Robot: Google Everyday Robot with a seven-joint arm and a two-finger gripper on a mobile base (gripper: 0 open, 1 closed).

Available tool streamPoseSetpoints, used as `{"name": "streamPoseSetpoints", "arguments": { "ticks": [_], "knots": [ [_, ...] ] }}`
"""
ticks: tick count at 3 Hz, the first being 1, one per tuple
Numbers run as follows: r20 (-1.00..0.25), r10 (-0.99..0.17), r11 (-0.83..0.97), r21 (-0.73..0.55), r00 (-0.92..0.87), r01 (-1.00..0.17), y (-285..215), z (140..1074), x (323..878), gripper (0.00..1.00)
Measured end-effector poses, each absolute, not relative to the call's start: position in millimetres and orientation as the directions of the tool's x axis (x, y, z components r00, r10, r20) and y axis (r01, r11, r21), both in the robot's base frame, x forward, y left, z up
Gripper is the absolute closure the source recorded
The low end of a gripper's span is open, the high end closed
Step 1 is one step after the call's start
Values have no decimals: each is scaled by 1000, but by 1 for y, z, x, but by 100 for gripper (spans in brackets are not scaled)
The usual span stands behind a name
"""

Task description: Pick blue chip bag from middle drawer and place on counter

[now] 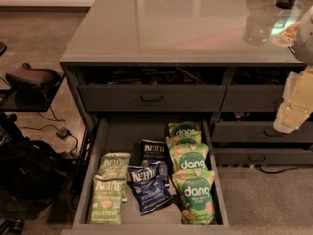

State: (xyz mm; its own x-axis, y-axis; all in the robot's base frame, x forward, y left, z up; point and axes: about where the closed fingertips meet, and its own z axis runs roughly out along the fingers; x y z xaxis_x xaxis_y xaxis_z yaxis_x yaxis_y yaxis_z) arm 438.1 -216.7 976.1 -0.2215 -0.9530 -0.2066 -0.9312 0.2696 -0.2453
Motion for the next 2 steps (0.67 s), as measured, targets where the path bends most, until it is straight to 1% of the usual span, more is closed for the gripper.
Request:
{"name": "streamPoseSetpoints", "arguments": {
  "ticks": [1, 2],
  "knots": [
    [-206, -953, 269, -245, -221, -931, -217, 976, 438, 0],
    [-180, -962, 244, -236, -204, -941, -214, 956, 446, 0]
  ]
}}
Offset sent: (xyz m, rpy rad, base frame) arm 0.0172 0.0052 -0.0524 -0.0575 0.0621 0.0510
